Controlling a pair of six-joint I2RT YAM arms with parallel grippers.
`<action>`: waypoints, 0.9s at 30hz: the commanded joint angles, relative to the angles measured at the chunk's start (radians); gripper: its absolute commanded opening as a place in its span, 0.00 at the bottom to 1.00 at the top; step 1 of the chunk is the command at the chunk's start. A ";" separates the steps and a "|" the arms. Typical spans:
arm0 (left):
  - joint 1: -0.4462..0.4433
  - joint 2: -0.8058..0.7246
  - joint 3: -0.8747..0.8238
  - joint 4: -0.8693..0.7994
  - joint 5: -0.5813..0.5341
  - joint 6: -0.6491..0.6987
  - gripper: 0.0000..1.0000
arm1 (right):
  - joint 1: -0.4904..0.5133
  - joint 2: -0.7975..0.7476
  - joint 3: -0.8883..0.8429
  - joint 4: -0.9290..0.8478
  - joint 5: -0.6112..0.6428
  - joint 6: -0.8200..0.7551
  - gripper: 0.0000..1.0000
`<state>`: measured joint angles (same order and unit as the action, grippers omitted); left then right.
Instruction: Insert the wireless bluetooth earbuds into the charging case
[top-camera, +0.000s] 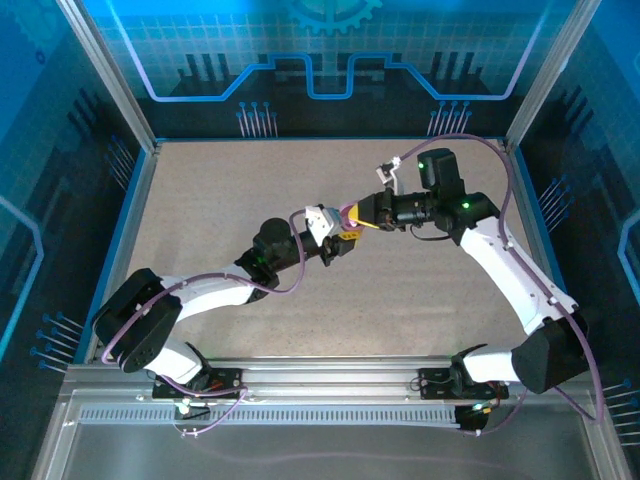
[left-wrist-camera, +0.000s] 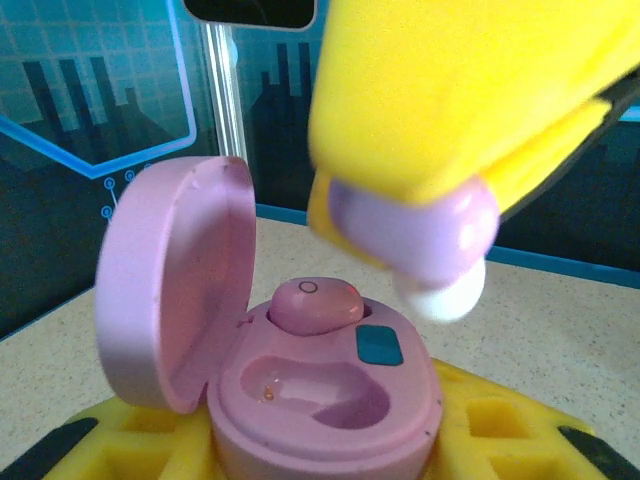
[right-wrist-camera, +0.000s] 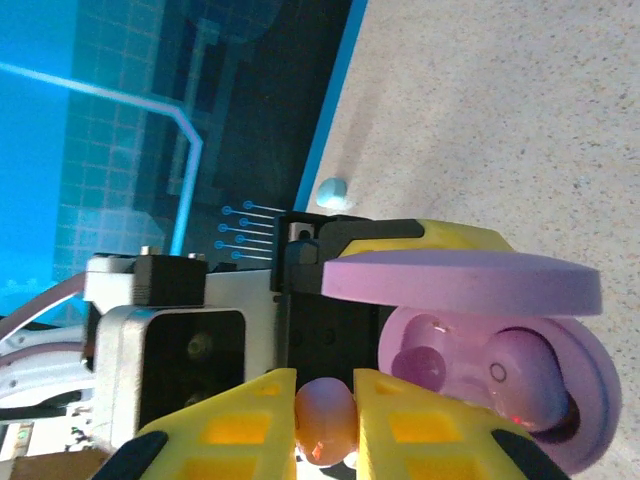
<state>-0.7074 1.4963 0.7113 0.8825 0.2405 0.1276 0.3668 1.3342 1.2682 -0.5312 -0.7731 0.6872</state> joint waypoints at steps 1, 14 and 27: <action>-0.015 0.012 0.034 0.062 0.021 -0.024 0.33 | 0.028 0.000 0.040 -0.034 0.070 -0.027 0.20; -0.024 0.008 0.037 0.085 0.019 -0.034 0.33 | 0.055 0.005 0.039 -0.062 0.170 -0.046 0.20; -0.024 0.001 0.034 0.098 0.008 -0.032 0.33 | 0.098 0.041 0.083 -0.142 0.217 -0.091 0.22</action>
<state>-0.7231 1.5059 0.7120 0.9157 0.2394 0.1036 0.4446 1.3598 1.3243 -0.6132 -0.5922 0.6254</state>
